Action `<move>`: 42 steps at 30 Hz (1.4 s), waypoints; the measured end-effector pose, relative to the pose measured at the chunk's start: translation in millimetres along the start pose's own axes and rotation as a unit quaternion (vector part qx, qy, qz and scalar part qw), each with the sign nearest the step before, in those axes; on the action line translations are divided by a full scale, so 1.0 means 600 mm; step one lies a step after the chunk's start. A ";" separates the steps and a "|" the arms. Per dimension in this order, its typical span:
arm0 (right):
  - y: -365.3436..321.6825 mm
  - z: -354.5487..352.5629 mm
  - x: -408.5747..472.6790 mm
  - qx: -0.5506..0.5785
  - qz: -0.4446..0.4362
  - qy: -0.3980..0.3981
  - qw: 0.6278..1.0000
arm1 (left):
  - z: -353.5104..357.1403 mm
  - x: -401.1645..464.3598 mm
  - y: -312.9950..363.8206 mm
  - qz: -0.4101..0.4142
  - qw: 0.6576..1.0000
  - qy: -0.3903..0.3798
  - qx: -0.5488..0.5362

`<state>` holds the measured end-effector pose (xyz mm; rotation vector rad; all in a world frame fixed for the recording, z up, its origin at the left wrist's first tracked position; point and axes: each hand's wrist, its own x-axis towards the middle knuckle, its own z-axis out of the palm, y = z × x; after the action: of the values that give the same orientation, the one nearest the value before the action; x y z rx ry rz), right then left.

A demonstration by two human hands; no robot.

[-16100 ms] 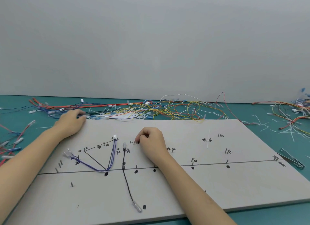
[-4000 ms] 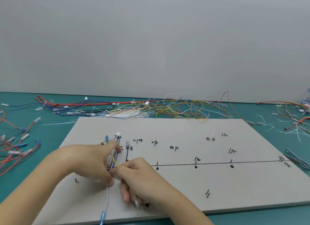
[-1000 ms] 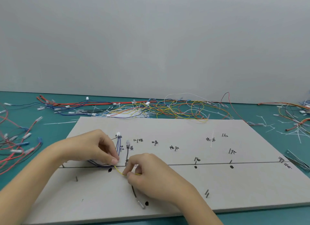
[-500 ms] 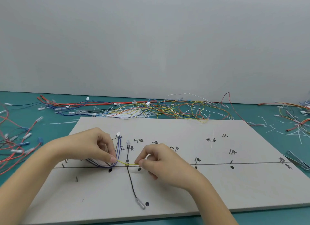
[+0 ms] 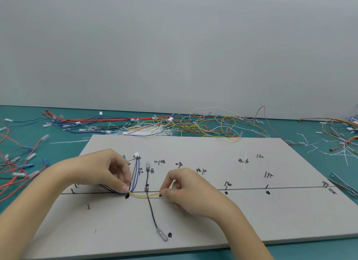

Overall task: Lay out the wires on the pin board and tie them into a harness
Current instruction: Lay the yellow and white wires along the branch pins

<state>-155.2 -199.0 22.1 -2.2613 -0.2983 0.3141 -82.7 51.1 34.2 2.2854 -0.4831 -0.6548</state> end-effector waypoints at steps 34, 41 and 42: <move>-0.018 0.022 0.073 0.178 -0.162 0.168 0.956 | 0.061 0.028 0.026 0.008 0.996 0.079 0.048; -0.023 0.022 0.121 0.145 -0.159 0.143 0.966 | 0.063 0.033 0.021 0.007 0.995 0.081 0.054; -0.020 0.023 0.127 0.143 -0.149 0.140 0.968 | 0.062 0.033 0.020 0.005 0.995 0.083 0.053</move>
<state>-89.2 -157.5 12.6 -1.9105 -0.4081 -0.1144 -90.0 13.1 13.0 2.4111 -0.4598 -0.4392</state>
